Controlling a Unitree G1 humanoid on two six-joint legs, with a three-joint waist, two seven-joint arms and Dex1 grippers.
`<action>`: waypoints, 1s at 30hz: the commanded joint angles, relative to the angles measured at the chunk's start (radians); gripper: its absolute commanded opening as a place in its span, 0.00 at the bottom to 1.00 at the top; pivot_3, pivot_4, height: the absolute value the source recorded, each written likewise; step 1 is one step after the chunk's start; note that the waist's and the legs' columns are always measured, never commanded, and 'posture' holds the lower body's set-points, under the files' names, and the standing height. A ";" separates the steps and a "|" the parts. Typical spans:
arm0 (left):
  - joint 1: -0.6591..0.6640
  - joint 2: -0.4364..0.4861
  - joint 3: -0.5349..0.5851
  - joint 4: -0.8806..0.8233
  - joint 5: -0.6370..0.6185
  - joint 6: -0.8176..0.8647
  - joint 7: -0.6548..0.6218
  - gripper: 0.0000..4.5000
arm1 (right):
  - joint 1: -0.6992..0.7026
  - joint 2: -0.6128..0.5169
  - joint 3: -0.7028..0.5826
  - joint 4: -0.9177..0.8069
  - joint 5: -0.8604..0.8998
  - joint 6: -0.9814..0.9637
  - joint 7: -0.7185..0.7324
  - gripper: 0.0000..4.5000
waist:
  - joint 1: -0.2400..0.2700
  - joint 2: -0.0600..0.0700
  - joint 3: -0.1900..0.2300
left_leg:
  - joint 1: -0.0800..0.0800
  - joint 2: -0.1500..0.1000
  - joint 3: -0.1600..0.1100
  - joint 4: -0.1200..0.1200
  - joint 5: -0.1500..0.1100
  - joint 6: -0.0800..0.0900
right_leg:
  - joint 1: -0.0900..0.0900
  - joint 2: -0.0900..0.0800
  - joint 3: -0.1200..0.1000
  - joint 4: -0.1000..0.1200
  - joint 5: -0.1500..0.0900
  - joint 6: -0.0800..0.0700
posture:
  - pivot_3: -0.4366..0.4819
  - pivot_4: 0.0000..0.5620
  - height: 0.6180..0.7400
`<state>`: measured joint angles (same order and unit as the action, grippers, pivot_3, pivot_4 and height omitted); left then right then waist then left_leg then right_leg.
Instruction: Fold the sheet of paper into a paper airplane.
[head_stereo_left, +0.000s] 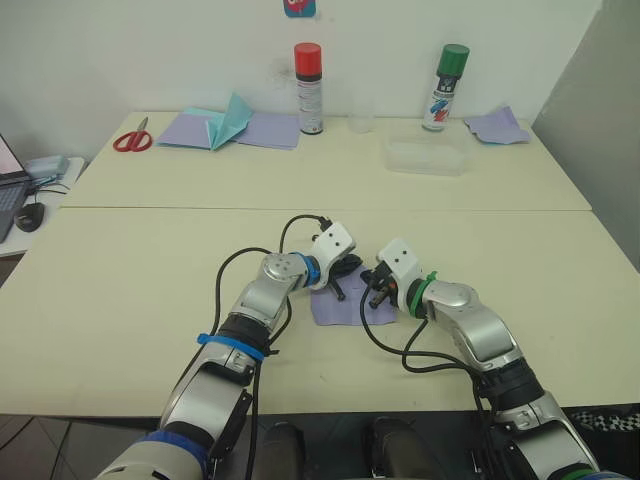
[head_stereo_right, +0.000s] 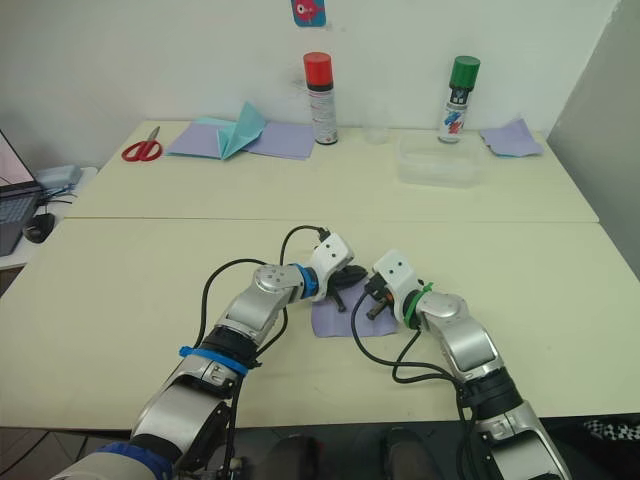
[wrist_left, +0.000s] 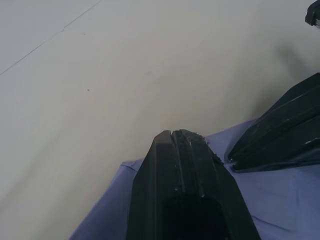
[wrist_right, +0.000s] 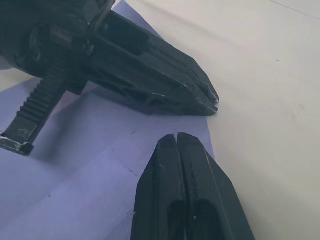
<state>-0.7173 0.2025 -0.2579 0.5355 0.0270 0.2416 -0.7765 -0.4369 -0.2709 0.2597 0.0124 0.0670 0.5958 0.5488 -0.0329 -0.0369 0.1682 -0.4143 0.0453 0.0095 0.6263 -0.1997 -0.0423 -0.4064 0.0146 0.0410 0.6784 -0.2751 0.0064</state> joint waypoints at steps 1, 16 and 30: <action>0.004 -0.008 -0.012 -0.072 -0.012 0.017 -0.025 0.00 | 0.028 0.004 0.024 -0.010 -0.011 0.011 -0.002 0.01 | 0.000 0.000 0.000 | 0.000 0.000 0.000 0.000 0.000 0.000 | 0.000 0.000 0.000 0.000 0.000 0.000 | 0.48 0.27 1.00; -0.022 0.052 0.014 0.154 0.062 -0.044 0.120 0.00 | 0.052 0.008 0.021 -0.051 -0.011 0.024 -0.007 0.01 | -0.003 0.000 0.000 | 0.002 0.001 0.000 0.001 0.000 0.000 | 0.001 0.000 0.000 0.001 0.001 0.001 | 0.48 0.27 1.00; 0.204 0.141 0.227 -0.297 -0.132 0.016 0.167 0.00 | 0.010 0.040 -0.004 0.024 -0.010 -0.003 -0.023 0.01 | -0.022 0.000 0.000 | 0.003 0.003 0.001 -0.001 0.000 0.000 | 0.000 0.000 0.002 0.001 0.000 0.000 | 0.48 0.27 1.00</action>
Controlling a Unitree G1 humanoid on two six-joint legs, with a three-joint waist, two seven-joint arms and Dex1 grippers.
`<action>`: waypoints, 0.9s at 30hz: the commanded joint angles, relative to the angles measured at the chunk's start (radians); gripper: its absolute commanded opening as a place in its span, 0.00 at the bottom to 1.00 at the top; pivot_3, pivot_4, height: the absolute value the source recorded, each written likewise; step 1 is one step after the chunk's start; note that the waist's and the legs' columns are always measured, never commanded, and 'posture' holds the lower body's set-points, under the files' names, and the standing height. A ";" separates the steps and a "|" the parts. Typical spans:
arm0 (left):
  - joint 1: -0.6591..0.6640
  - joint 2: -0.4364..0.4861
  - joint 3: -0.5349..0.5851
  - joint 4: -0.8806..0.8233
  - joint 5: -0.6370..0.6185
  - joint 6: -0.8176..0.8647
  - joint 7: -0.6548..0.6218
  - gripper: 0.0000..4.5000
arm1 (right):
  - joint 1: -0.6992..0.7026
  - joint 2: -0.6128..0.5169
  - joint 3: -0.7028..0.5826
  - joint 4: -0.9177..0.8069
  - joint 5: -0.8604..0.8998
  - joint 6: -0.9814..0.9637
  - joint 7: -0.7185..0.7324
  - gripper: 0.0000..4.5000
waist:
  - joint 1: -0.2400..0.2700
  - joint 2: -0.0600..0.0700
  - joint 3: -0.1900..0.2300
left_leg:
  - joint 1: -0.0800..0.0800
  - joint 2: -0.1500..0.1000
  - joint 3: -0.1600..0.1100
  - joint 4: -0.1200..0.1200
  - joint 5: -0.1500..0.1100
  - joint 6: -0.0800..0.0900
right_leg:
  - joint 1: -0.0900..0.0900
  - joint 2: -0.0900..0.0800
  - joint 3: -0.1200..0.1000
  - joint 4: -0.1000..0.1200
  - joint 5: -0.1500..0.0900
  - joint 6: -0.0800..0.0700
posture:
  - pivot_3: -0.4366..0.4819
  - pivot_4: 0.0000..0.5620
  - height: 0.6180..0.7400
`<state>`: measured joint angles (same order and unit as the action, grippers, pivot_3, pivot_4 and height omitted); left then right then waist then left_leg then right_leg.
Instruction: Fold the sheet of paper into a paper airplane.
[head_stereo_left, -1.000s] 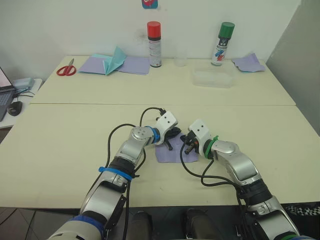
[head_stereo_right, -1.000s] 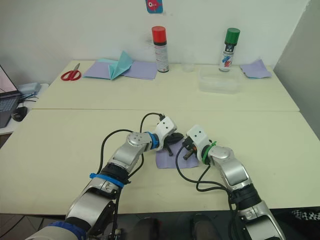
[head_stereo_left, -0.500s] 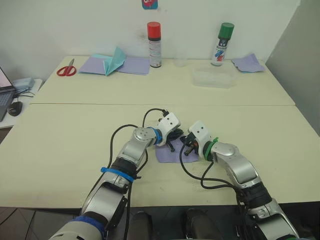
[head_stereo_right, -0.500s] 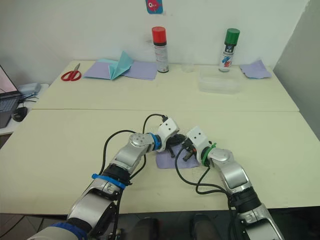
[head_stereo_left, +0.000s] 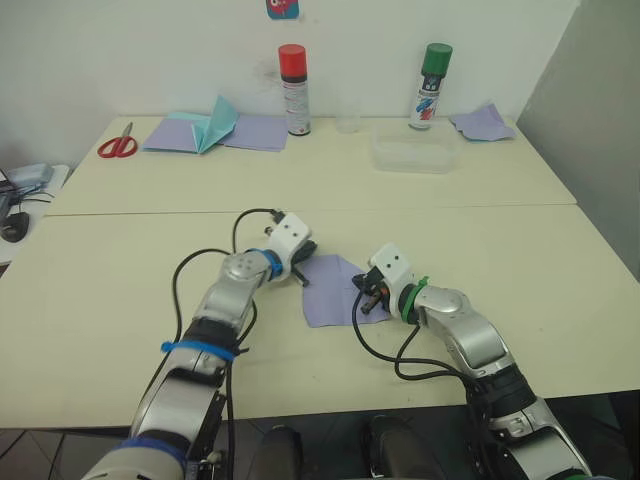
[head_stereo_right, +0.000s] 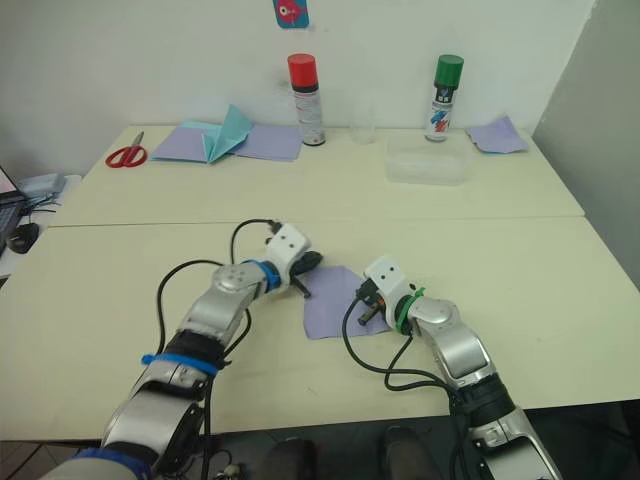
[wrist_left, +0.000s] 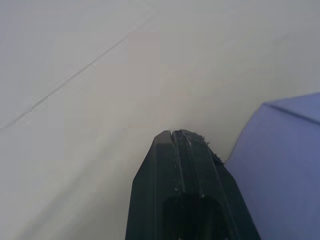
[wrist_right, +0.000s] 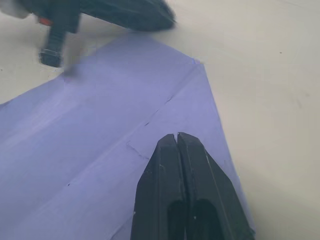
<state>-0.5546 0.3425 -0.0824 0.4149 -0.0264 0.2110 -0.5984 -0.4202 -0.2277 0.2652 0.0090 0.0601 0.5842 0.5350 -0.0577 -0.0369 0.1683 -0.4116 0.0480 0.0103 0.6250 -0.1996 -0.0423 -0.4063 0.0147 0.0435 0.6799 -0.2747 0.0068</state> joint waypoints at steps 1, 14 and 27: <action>0.073 -0.005 0.080 -0.226 -0.111 0.061 -0.007 0.06 | -0.008 -0.005 -0.010 0.031 -0.004 0.006 -0.007 0.00 | 0.004 0.000 0.000 | -0.001 0.000 -0.001 0.000 0.000 0.000 | 0.000 0.000 0.000 0.000 0.000 0.000 | 0.48 0.27 1.00; 0.216 -0.087 0.108 -0.402 -0.292 0.209 -0.007 0.71 | -0.007 -0.009 0.002 0.048 -0.013 -0.010 -0.008 0.00 | 0.010 0.000 0.000 | -0.002 -0.002 -0.001 0.003 0.000 0.000 | 0.000 -0.003 0.000 0.000 0.001 0.001 | 0.48 0.27 1.00; 0.178 -0.082 0.004 -0.309 -0.159 0.103 0.018 0.22 | -0.004 -0.017 -0.002 0.031 -0.009 0.011 0.001 0.00 | 0.013 0.000 0.000 | -0.003 -0.002 -0.002 0.002 0.000 0.000 | 0.000 -0.001 0.000 -0.001 0.000 0.000 | 0.48 0.27 1.00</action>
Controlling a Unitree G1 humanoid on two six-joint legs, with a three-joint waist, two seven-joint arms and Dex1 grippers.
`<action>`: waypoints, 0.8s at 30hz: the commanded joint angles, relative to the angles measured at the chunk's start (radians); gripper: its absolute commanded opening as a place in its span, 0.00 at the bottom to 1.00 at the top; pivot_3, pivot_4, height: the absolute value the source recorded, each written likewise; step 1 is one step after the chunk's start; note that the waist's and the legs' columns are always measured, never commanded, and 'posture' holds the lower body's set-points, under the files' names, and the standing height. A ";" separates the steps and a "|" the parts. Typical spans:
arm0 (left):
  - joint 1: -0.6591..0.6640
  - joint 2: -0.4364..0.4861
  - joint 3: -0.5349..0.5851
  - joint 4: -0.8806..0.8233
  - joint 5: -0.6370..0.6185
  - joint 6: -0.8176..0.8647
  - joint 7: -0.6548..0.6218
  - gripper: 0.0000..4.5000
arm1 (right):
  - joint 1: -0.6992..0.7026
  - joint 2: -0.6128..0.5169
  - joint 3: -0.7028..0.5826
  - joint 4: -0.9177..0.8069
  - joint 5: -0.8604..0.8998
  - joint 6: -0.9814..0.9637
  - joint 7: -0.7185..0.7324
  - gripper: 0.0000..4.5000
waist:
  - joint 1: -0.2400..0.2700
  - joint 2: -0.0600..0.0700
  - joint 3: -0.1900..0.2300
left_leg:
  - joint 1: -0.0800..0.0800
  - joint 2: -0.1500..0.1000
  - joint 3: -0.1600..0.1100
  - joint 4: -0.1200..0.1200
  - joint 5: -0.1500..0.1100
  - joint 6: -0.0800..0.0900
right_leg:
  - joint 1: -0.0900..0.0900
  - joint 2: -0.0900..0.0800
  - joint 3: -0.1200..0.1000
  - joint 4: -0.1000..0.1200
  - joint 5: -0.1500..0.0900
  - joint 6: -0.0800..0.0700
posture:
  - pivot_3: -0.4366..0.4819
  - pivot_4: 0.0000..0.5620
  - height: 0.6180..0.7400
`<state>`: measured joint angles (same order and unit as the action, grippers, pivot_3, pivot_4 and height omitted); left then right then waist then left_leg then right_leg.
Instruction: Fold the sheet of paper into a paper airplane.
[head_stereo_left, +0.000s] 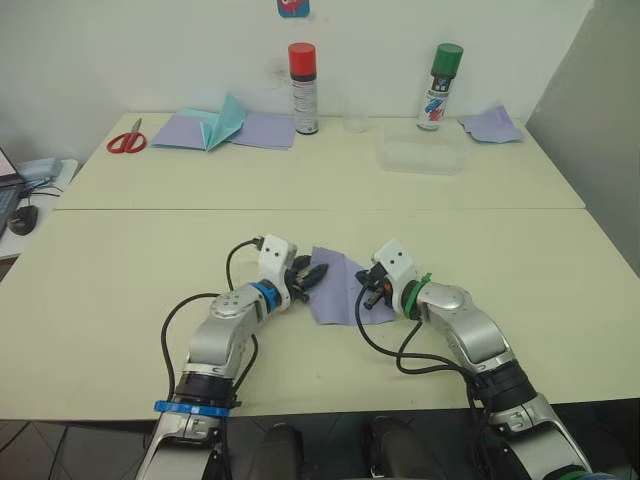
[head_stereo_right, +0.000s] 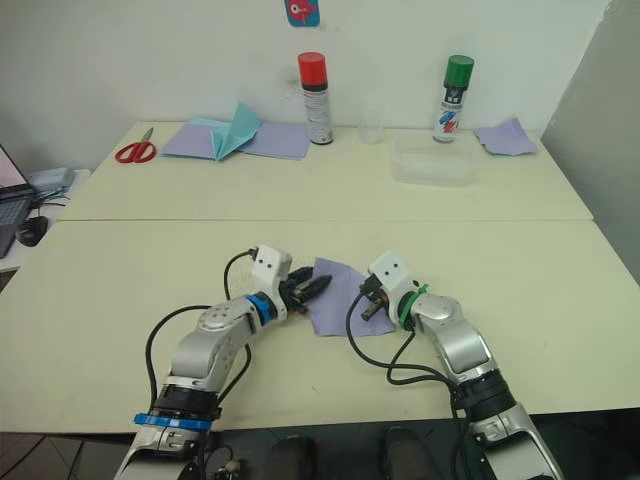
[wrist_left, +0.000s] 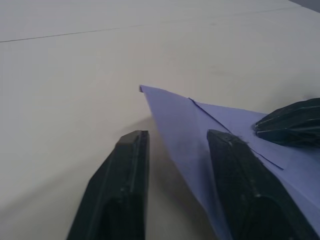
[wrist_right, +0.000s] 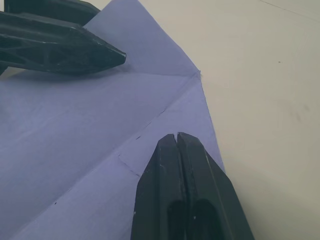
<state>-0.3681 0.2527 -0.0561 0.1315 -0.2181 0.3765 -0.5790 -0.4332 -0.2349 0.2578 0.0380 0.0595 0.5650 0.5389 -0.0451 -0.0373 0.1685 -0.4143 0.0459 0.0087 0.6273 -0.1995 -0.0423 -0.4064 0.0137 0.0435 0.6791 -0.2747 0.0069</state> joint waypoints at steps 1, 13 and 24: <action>-0.009 0.009 -0.028 -0.027 0.041 -0.077 -0.002 0.15 | 0.011 -0.009 0.006 0.000 -0.008 0.031 -0.003 0.00 | 0.001 0.000 0.000 | 0.000 0.000 0.000 0.000 0.000 0.000 | 0.000 0.000 0.000 0.000 0.000 0.000 | 0.48 0.27 1.00; -0.033 0.124 -0.248 -0.005 0.310 -0.264 -0.042 0.00 | 0.016 -0.003 0.006 -0.018 -0.005 0.056 -0.007 0.00 | 0.004 0.000 0.000 | 0.000 0.000 0.000 -0.001 0.000 0.000 | 0.000 0.000 0.000 -0.001 0.000 0.000 | 0.48 0.27 1.00; -0.057 0.164 -0.367 0.061 0.515 -0.358 -0.043 0.00 | 0.015 -0.009 0.000 -0.027 -0.001 0.069 -0.009 0.00 | 0.013 0.001 -0.001 | 0.001 0.000 0.000 0.000 0.000 0.000 | 0.001 -0.001 0.000 0.000 0.000 0.000 | 0.48 0.27 1.00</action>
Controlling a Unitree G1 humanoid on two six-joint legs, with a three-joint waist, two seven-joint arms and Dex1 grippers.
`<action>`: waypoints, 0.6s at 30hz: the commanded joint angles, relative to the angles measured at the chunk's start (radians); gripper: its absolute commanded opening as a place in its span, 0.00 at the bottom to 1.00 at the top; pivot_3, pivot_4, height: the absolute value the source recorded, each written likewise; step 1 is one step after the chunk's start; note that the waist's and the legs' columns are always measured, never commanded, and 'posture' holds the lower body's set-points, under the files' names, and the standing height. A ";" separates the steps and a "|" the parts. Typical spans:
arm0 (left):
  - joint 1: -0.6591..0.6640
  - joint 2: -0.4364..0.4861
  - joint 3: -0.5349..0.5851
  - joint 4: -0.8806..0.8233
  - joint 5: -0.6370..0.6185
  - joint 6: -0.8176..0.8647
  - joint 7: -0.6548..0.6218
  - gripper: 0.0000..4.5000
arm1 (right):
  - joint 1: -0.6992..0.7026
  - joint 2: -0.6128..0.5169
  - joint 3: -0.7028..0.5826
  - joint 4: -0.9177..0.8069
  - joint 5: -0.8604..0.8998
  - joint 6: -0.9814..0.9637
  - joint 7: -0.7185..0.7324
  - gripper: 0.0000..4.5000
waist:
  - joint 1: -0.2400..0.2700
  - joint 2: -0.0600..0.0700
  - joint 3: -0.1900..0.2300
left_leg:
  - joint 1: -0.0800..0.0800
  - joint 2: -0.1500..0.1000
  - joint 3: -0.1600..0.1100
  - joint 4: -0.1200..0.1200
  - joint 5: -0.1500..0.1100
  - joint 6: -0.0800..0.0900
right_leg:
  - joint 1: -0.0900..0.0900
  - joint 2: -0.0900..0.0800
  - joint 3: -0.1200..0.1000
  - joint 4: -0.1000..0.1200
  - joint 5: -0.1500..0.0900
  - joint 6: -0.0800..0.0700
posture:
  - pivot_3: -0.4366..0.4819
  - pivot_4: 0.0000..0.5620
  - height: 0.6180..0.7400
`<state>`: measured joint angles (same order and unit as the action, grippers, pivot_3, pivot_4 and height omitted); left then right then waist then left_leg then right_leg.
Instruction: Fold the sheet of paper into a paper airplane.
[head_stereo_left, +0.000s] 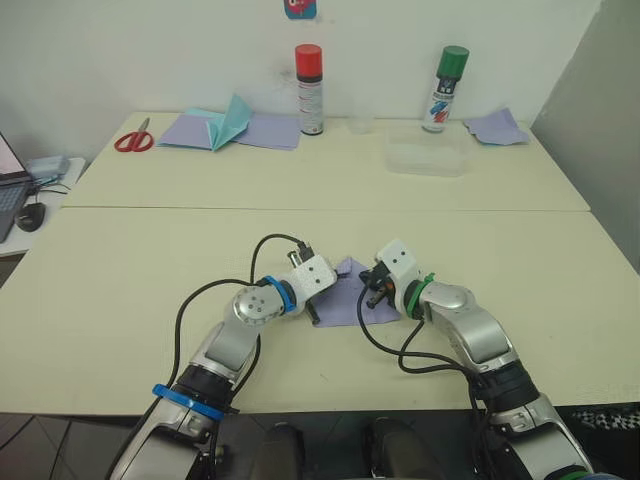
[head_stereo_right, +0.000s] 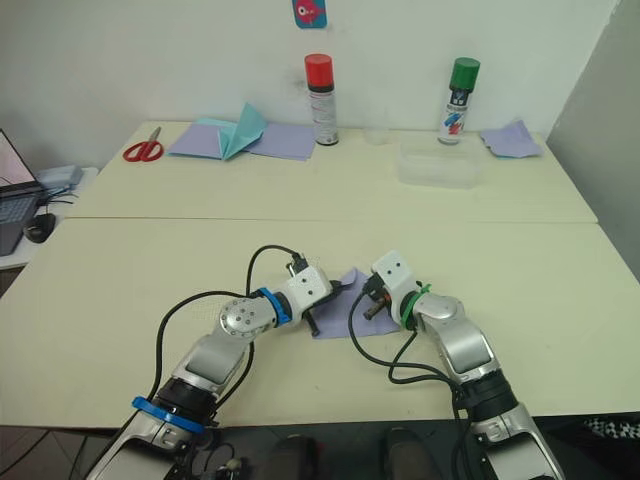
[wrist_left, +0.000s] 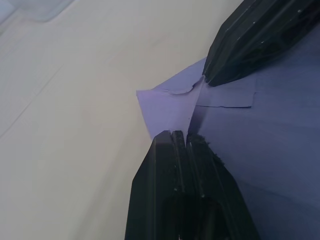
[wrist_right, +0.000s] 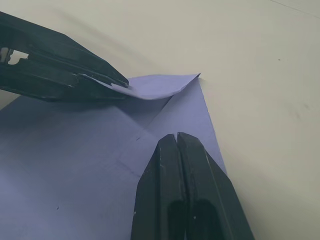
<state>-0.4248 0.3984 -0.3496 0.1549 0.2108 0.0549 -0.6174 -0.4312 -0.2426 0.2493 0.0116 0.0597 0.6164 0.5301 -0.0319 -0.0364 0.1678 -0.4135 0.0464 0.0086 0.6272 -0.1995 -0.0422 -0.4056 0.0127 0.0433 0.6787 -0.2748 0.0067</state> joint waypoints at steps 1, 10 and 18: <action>-0.003 0.022 -0.080 0.045 0.098 -0.041 -0.007 0.00 | 0.012 -0.001 0.008 -0.001 -0.001 0.019 0.000 0.00 | 0.000 0.001 0.000 | 0.000 0.000 0.000 0.000 0.000 0.000 | 0.000 0.000 0.000 0.000 0.000 0.000 | 0.48 0.27 1.00; 0.004 0.025 -0.073 0.035 0.100 -0.011 -0.048 0.00 | -0.015 0.010 -0.031 -0.017 0.027 0.003 0.005 0.00 | 0.000 0.003 -0.002 | 0.002 0.000 0.001 0.000 0.000 0.000 | 0.001 0.000 0.000 0.000 0.000 0.000 | 0.48 0.27 1.00; 0.041 0.022 -0.009 -0.040 0.015 0.154 -0.119 0.00 | -0.018 0.010 -0.024 -0.014 0.030 0.011 0.013 0.00 | -0.006 0.003 -0.002 | 0.001 0.000 0.003 -0.003 -0.001 0.002 | -0.001 0.001 0.000 -0.001 -0.001 -0.002 | 0.48 0.27 1.00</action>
<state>-0.4174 0.4115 -0.3418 0.0874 0.2311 0.1528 -0.6967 -0.4423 -0.2323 0.2340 0.0127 0.0808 0.6277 0.5418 -0.0383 -0.0338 0.1660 -0.4135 0.0464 0.0112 0.6245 -0.2008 -0.0405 -0.4070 0.0136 0.0435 0.6781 -0.2764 0.0040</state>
